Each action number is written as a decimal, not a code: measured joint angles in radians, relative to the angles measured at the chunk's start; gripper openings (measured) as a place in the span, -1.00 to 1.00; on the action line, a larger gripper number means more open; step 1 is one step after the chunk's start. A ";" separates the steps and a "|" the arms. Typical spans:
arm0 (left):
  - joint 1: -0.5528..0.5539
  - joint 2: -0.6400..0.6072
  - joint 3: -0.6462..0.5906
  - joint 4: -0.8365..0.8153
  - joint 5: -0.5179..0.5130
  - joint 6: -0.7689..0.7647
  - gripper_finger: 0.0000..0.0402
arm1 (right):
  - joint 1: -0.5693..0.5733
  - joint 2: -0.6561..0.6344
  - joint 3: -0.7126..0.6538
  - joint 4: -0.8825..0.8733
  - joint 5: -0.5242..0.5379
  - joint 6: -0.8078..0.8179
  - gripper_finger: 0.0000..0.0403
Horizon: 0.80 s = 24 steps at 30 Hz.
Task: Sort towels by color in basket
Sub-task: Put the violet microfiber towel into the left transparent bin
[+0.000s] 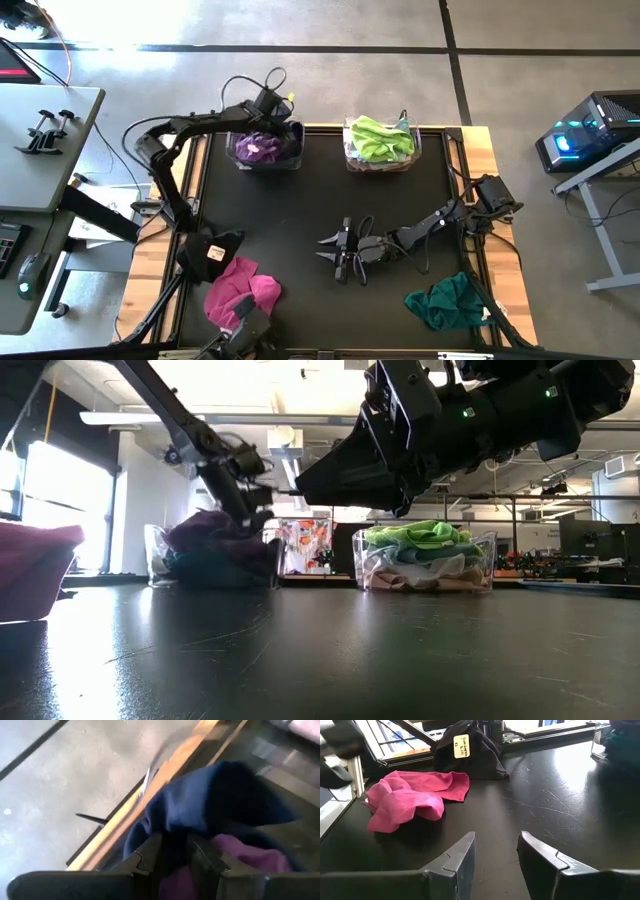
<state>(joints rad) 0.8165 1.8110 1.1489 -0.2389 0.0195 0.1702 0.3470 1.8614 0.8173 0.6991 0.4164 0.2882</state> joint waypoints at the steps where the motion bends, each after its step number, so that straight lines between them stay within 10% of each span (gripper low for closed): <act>1: -0.001 -0.022 0.007 -0.022 0.000 0.000 -0.63 | 0.000 0.000 0.000 0.000 0.000 0.000 -0.32; 9: -0.014 -0.170 0.038 -0.193 0.001 -0.008 -0.63 | 0.000 0.000 0.000 0.000 0.000 0.000 -0.32; 24: -0.034 0.005 -0.064 0.171 -0.006 -0.062 -0.63 | 0.000 0.000 0.000 -0.008 0.000 0.000 -0.32</act>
<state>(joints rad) 0.7822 1.8160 1.0846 -0.0675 0.0139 0.1081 0.3470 1.8614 0.8173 0.6914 0.4164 0.2878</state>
